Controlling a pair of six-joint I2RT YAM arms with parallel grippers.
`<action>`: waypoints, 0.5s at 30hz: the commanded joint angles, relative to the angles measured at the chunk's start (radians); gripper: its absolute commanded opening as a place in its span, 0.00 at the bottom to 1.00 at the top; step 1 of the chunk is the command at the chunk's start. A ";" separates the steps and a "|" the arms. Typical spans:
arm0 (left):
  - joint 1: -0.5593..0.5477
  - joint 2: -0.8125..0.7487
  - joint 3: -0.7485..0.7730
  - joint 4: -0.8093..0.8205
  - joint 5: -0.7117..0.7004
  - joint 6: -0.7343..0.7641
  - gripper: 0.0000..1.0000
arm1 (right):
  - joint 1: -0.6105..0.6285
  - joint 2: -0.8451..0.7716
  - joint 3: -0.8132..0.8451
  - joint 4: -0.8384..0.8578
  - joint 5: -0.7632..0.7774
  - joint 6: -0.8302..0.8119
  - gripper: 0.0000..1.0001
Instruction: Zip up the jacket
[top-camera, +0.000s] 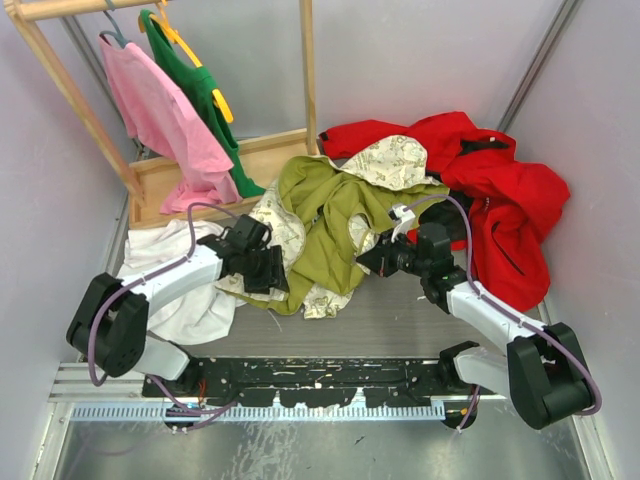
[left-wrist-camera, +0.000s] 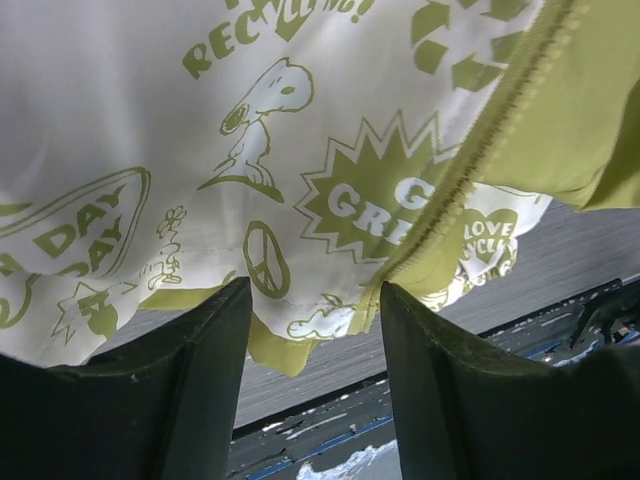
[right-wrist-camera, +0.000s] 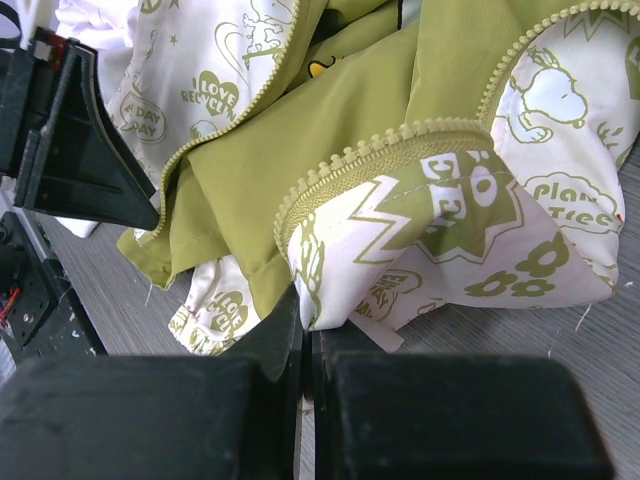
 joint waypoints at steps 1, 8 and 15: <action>-0.011 0.032 0.046 -0.006 0.014 0.037 0.55 | 0.007 0.004 0.024 0.046 0.008 -0.011 0.06; -0.024 0.065 0.063 0.013 -0.002 0.049 0.52 | 0.011 0.009 0.024 0.045 0.009 -0.013 0.07; -0.022 0.073 0.078 0.032 -0.058 0.045 0.37 | 0.013 0.006 0.025 0.044 0.010 -0.014 0.07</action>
